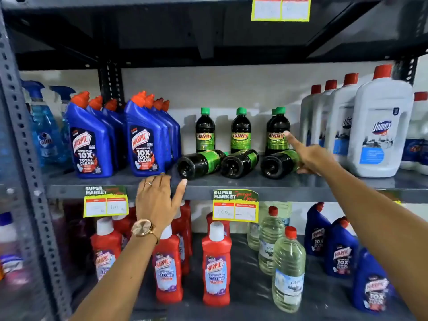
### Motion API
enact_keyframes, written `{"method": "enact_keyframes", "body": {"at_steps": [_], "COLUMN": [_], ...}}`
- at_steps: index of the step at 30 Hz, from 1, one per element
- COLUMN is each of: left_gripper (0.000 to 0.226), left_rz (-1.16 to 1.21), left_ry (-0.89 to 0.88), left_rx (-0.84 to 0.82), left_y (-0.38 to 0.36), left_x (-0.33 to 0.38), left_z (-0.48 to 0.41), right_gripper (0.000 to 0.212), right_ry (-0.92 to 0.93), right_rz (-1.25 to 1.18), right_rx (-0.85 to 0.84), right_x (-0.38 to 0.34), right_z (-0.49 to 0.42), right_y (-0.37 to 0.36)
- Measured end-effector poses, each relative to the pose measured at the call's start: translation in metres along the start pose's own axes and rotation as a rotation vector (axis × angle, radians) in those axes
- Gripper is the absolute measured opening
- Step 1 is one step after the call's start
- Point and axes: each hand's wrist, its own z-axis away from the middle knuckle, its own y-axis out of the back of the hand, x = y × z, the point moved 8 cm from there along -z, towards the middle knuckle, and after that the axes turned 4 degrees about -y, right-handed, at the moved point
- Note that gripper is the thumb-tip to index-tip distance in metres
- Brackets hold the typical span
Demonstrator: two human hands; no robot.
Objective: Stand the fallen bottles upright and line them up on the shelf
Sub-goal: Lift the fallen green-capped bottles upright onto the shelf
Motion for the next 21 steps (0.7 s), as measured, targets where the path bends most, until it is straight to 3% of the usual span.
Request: {"method": "enact_keyframes", "body": {"at_steps": [3,6,9,14,17,21], "left_gripper": [0.065,0.056,0.052,0.037,0.035,0.039], "left_rz": [-0.1,-0.075,-0.048,-0.023,-0.031,-0.091], "left_ry": [-0.087,-0.127,-0.118,-0.064,-0.045,-0.056], "left_rx": [0.009,-0.035,-0.003,0.045,0.077,0.07], "left_y": [0.0,-0.003,0.001,0.013,0.013,0.01], "left_x": [0.004,0.01,0.014,0.018,0.018,0.02], "left_z": [-0.006,-0.011,-0.01,-0.01,-0.009,-0.008], "right_gripper": [0.142,0.086,0.068,0.108,0.103,0.083], "right_ry": [-0.09,-0.178,-0.203,-0.225,-0.114,0.044], "right_rz": [0.004,0.052,0.024,-0.278,-0.233,-0.381], "right_rx": [-0.15,-0.342,-0.322,-0.065,0.149,0.268], "right_x": [-0.007,-0.013,-0.006,0.021,0.023,0.016], "right_z": [-0.004,0.004,0.002,-0.01,-0.002,0.004], "right_y": [-0.013,-0.03,-0.032,-0.03,-0.015,-0.004]}}
